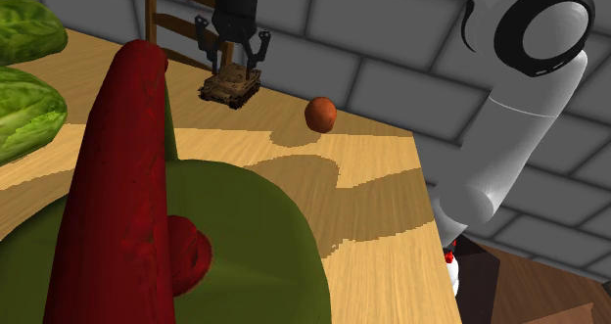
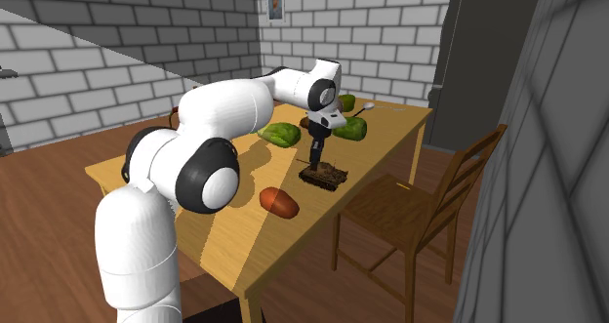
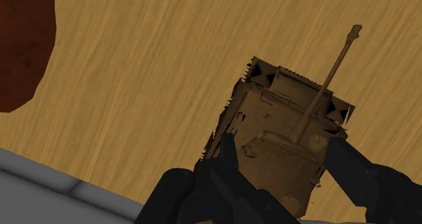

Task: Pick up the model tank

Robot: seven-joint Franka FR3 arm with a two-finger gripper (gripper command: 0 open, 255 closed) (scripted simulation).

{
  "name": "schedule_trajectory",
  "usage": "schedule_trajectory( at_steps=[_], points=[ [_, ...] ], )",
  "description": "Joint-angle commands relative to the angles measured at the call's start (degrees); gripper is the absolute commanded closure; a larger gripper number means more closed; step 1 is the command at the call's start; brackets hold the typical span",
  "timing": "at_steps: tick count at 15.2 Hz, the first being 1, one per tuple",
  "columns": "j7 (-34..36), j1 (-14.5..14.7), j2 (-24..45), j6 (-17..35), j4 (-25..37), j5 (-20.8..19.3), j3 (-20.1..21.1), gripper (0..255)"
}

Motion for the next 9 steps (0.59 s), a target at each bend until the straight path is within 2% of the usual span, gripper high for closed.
schedule_trajectory(
  at_steps=[1, 9],
  points=[
    [0.0, 0.0, 0.0, 0.1, -0.2, 0.0, 0.0, 255],
    [0.1, 0.0, 0.3, -0.9, 1.1, -0.1, 0.0, 255]
  ],
)
